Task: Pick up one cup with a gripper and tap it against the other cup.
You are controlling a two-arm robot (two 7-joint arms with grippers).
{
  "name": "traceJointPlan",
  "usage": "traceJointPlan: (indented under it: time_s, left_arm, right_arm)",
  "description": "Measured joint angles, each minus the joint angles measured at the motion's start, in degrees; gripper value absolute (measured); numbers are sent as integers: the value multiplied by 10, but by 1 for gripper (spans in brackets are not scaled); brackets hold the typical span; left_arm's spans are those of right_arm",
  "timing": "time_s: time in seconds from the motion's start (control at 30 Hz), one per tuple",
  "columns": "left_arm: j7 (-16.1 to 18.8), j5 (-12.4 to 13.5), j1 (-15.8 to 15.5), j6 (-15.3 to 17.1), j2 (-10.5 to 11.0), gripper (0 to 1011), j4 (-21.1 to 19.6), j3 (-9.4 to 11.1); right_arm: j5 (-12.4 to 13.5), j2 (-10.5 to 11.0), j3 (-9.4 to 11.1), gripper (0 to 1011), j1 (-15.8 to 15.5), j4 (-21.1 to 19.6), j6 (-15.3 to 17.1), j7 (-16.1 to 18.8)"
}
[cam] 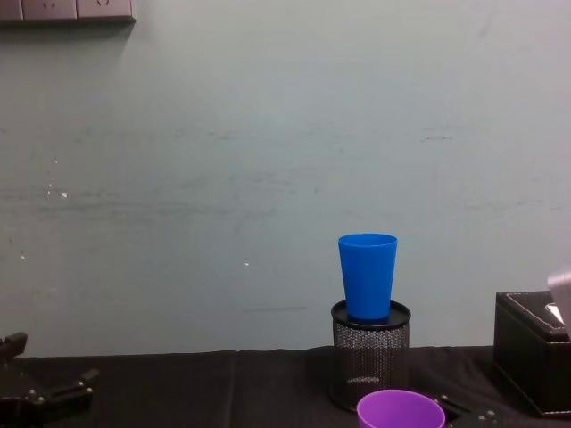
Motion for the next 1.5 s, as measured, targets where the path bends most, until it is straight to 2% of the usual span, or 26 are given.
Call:
traceJointPlan:
  time_s: [0.1, 0.3, 0.5, 0.57, 0.6, 0.7, 0.73, 0.83, 1.07, 1.5]
  left_arm:
    - [0, 0, 0, 0, 0, 1000, 0, 0]
    - [0, 0, 0, 0, 0, 1000, 0, 0]
    - [0, 0, 0, 0, 0, 1000, 0, 0]
    - [0, 0, 0, 0, 0, 1000, 0, 0]
    - [0, 0, 0, 0, 0, 1000, 0, 0]
    - [0, 0, 0, 0, 0, 1000, 0, 0]
    - [0, 0, 0, 0, 0, 1000, 0, 0]
    - [0, 0, 0, 0, 0, 1000, 0, 0]
    - [0, 0, 0, 0, 0, 1000, 0, 0]
    - [0, 0, 0, 0, 0, 1000, 0, 0]
  right_arm:
    - [0, 0, 0, 782, 0, 0, 0, 0]
    - [-2, 1, 1, 747, -1, -4, 3, -1]
    - [-11, 18, 15, 726, -9, -65, 56, -9]
    - [-6, 30, 27, 726, -12, -107, 87, -6]
    - [-6, 30, 27, 726, -12, -107, 87, -6]
    - [14, 42, 43, 726, -14, -151, 126, 1]
    - [14, 42, 43, 726, -14, -151, 126, 1]
    - [40, 48, 54, 726, -12, -180, 158, 7]
    - [67, 53, 57, 726, -2, -197, 189, 7]
    - [76, 58, 46, 726, 29, -199, 215, -8]
